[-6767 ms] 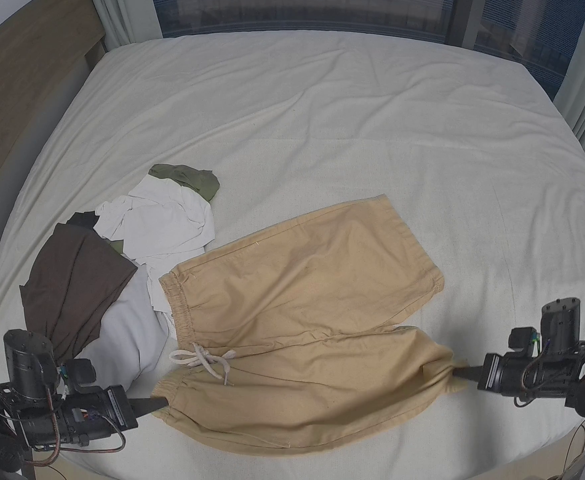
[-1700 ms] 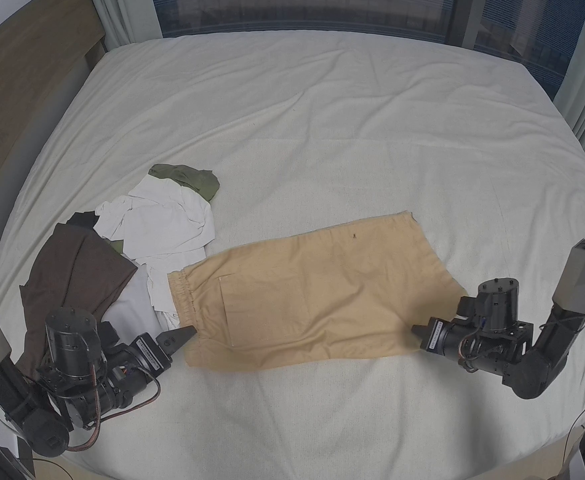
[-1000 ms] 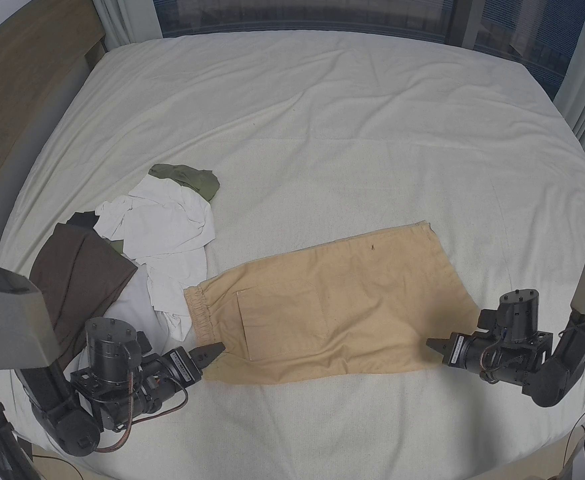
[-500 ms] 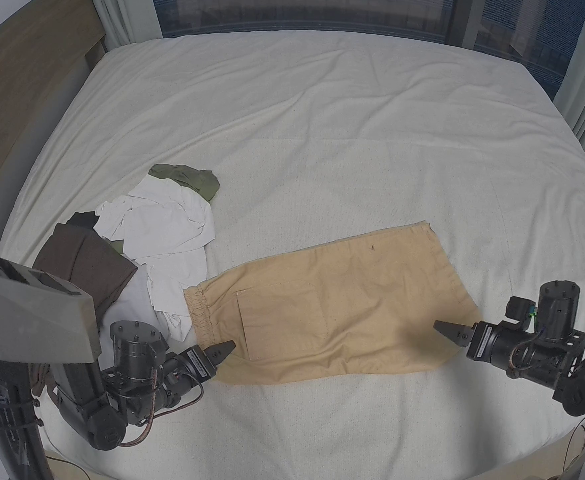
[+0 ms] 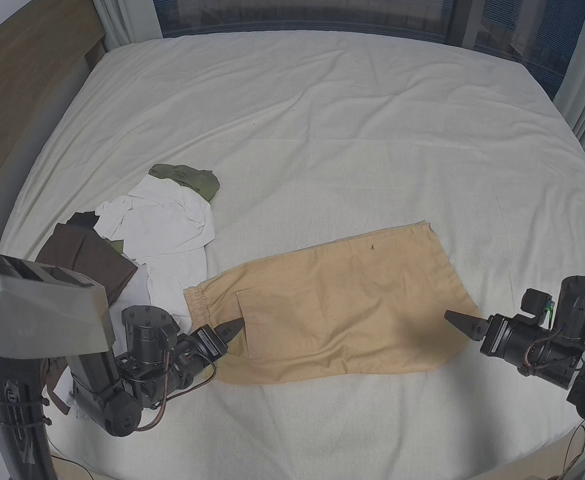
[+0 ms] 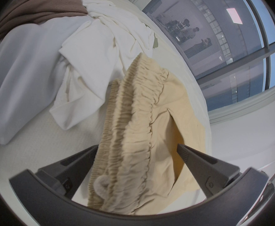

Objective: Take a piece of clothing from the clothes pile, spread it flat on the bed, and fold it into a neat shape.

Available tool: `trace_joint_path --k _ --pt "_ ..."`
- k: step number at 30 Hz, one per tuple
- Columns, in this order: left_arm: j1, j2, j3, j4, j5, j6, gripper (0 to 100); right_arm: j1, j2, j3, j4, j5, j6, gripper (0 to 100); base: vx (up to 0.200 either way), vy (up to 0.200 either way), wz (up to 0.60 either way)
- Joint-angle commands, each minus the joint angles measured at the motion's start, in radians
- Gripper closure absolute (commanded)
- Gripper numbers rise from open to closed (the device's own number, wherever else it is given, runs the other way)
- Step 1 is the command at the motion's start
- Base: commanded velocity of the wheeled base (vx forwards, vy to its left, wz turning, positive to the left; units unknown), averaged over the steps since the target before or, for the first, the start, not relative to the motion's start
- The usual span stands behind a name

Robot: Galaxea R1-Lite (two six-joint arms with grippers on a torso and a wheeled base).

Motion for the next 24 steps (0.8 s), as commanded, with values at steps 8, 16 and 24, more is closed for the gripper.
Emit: trace_joint_path --k 8,16,24 --pt "0.001 0.004 -0.014 -0.009 -0.003 -0.023 100 0.002 -0.001 -0.002 -0.004 0.002 0.0 0 0.0 0.0 0.0" --pt "0.017 -0.085 0.095 -0.024 0.007 -0.022 100 0.028 0.005 -0.006 -0.008 0.011 0.002 0 0.0 0.0 0.0" --pt "0.066 -0.206 0.242 -0.02 0.001 0.073 100 0.046 0.039 -0.023 -0.013 0.013 0.002 0 0.0 0.0 0.0"
